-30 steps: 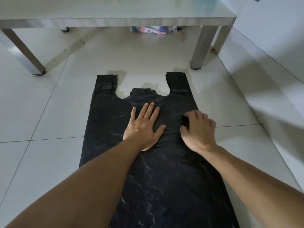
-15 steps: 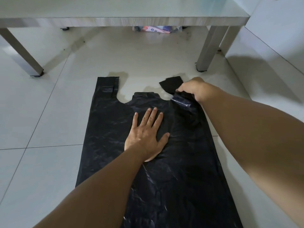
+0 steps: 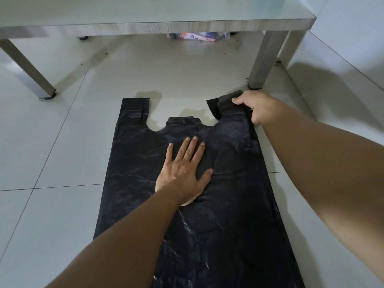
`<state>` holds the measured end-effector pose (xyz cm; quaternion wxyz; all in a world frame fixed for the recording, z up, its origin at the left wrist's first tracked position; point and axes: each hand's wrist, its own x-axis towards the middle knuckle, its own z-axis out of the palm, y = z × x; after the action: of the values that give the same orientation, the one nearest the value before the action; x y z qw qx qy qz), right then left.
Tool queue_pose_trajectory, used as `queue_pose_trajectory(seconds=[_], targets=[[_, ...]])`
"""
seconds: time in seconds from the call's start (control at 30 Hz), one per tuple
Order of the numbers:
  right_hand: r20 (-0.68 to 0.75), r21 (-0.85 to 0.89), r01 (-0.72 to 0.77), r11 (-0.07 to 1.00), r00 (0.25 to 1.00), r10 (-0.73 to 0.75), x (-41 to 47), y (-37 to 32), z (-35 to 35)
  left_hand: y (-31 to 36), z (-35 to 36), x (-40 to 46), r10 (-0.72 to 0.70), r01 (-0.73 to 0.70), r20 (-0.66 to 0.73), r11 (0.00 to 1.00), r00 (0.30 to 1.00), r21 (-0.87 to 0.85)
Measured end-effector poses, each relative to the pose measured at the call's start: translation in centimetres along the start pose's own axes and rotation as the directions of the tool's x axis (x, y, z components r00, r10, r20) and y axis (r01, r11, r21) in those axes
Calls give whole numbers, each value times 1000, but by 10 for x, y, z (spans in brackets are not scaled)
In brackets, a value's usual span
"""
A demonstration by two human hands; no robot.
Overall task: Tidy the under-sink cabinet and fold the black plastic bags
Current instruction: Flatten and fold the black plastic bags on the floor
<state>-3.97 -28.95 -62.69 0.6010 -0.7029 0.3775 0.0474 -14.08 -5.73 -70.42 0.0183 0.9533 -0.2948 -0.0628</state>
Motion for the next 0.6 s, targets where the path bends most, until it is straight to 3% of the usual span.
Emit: queue_pose_trajectory(seconds=[0.17, 0.37, 0.53, 0.6], targets=[[48, -41, 37, 998, 998, -35, 9, 2, -8, 1, 0, 0, -15, 15, 7, 1000, 1000, 20], [-34, -430, 167, 887, 979, -201, 3, 11, 0, 0, -2, -1, -18, 18, 38, 1000, 999, 23], [-55, -660, 96, 745, 983, -176, 1, 5, 16, 0, -7, 0, 0, 2, 46, 1000, 999, -29], [-87, -662, 46, 748, 987, -137, -2, 1, 27, -3, -9, 0, 15, -13, 50, 999, 999, -46]])
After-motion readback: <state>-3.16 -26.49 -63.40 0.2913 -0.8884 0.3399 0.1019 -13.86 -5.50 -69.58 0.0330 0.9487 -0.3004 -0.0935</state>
